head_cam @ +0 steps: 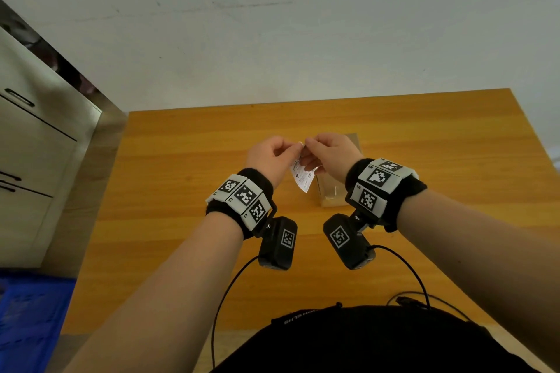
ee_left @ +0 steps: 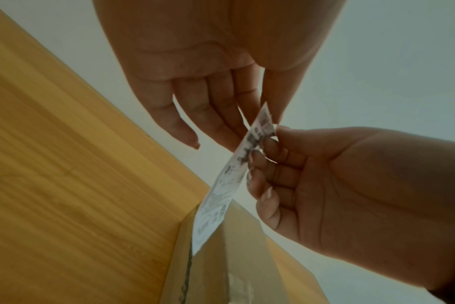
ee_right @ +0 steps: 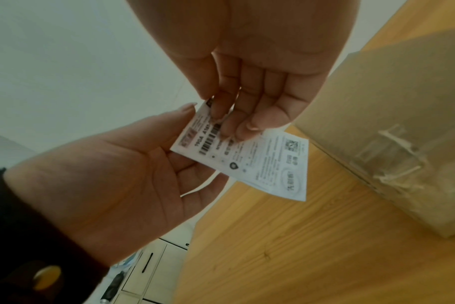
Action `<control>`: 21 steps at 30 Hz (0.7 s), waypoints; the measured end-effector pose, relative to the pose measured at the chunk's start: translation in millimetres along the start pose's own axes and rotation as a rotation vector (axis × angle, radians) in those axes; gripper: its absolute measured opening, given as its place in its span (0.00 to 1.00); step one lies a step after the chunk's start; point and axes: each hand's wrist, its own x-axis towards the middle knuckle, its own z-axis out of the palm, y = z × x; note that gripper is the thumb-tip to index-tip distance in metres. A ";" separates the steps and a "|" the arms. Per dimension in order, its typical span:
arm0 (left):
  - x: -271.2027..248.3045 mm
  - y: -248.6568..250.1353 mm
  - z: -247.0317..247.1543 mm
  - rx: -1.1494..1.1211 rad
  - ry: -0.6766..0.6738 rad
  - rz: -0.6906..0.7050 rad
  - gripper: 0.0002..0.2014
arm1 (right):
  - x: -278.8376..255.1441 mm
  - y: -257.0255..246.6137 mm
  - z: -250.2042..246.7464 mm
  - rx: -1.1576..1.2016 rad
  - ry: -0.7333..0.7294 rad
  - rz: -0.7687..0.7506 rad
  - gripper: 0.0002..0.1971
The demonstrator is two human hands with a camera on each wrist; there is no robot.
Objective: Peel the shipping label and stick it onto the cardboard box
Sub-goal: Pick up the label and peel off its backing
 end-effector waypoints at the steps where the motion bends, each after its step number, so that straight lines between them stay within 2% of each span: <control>1: 1.3 -0.5 -0.7 -0.001 -0.007 -0.005 0.07 | 0.3 -0.6 -0.3 -0.003 -0.006 -0.004 0.16; 8: 9.0 -1.6 -2.3 0.010 -0.020 -0.028 0.10 | 2.2 -3.2 -1.8 -0.042 -0.005 -0.028 0.15; 16: 8.8 -3.2 -3.5 0.034 -0.046 -0.066 0.10 | 1.9 -3.2 -0.1 -0.077 -0.002 -0.024 0.14; 21: 10.1 -8.8 -6.1 0.067 -0.005 -0.099 0.12 | 1.8 -2.9 0.5 -0.047 0.031 0.005 0.14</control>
